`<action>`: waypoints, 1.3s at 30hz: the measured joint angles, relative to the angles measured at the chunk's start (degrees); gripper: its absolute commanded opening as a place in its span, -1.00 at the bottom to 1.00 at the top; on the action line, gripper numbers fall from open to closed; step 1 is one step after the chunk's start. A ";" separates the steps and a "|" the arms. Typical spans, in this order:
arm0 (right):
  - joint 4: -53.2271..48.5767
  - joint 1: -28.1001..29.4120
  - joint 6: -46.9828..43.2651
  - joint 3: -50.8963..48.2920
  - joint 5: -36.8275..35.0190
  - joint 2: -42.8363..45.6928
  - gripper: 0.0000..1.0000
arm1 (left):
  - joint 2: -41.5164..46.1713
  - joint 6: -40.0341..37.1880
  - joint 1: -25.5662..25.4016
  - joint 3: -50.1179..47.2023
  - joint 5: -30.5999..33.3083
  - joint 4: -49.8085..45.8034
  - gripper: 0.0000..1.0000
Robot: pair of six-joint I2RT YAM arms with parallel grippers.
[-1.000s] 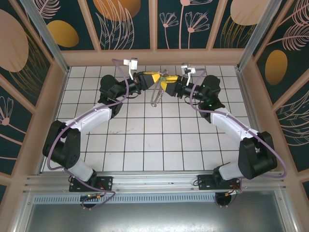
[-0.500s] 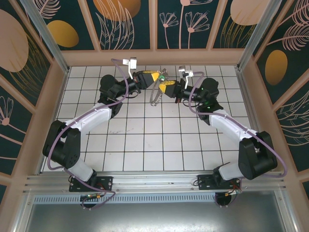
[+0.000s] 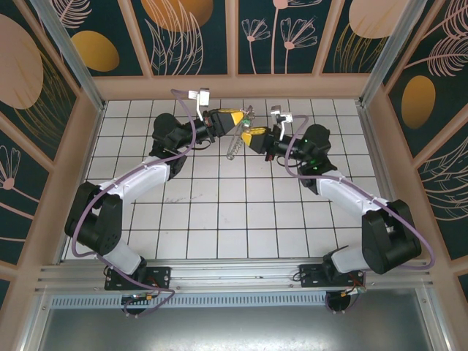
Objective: Put the keys on the keyring
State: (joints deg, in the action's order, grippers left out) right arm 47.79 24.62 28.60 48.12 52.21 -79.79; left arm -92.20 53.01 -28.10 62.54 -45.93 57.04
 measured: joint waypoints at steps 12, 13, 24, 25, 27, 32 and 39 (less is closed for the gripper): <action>-7.37 0.44 -2.75 -3.58 -3.19 9.14 -0.17 | 0.02 0.28 0.00 0.00 1.33 1.03 -1.00; -7.28 0.44 -2.73 -3.58 -3.72 9.94 -0.17 | 0.02 0.28 0.00 0.00 1.60 1.03 -1.00; 0.74 0.44 6.38 -0.17 -13.70 8.46 -0.17 | 1.09 2.23 0.00 -1.73 6.34 0.31 -1.00; 1.97 0.44 7.69 0.52 -14.08 7.41 -0.17 | 1.09 2.43 0.00 -1.77 6.56 0.04 -1.00; 4.31 0.46 10.38 2.12 -14.80 4.90 -0.20 | 1.11 2.80 0.00 -1.92 7.23 -0.63 -1.00; 8.31 0.46 16.48 4.83 -15.72 -0.66 -0.34 | 1.11 2.86 0.00 -2.75 8.17 -1.92 -1.00; 11.47 0.50 21.33 5.90 -15.96 -5.03 -0.52 | 1.11 3.02 0.00 -3.26 8.98 -2.23 -1.00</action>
State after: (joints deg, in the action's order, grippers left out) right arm 59.27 25.12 49.93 54.02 36.25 -84.82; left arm -91.09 56.03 -28.10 59.29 -36.95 54.81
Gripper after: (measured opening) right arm 0.257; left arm 0.045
